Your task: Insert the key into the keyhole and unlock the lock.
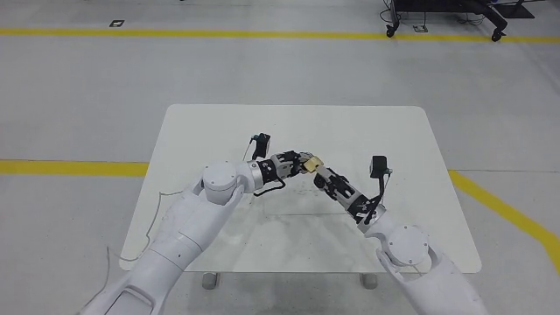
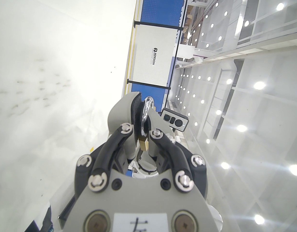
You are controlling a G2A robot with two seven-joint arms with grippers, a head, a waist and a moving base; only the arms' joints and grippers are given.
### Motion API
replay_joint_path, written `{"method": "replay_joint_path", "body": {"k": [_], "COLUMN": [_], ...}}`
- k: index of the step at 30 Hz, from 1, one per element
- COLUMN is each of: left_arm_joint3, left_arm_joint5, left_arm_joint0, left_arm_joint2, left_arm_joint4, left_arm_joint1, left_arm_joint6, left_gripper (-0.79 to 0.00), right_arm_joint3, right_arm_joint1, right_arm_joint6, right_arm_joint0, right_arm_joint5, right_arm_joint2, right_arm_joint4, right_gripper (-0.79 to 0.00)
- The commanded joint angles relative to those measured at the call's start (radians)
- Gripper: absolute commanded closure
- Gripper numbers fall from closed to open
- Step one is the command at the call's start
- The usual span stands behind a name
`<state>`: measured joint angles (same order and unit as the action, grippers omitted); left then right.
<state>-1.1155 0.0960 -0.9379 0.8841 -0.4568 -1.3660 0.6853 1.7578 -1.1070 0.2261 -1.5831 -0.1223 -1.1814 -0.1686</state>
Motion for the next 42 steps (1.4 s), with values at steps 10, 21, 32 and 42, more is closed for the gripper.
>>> {"method": "replay_joint_path", "body": {"k": [10, 21, 32, 42], "left_arm_joint3": [0.006, 0.000, -0.019, -0.027], "left_arm_joint5": [-0.046, -0.134, -0.158, -0.162], "left_arm_joint0": [-0.007, -0.015, -0.021, -0.028], "left_arm_joint2": [0.015, 0.025, 0.013, 0.022], "left_arm_joint4": [-0.019, -0.009, 0.082, 0.093], "left_arm_joint1": [-0.007, -0.011, -0.012, -0.013], "left_arm_joint6": [-0.018, 0.013, -0.010, -0.001], "left_gripper": [0.000, 0.000, 0.000, 0.000], "right_arm_joint3": [0.000, -0.066, -0.127, -0.143], "right_arm_joint1": [0.000, 0.002, -0.010, -0.015], "right_arm_joint6": [0.000, 0.291, 0.281, 0.287], "right_arm_joint0": [0.000, -0.004, 0.034, 0.026], "right_arm_joint5": [0.001, -0.041, -0.011, -0.020], "right_arm_joint2": [0.000, -0.072, -0.055, -0.059], "right_arm_joint4": [0.000, -0.384, -0.426, -0.452], "right_gripper": [-0.785, -0.369, -0.283, -0.031]}}
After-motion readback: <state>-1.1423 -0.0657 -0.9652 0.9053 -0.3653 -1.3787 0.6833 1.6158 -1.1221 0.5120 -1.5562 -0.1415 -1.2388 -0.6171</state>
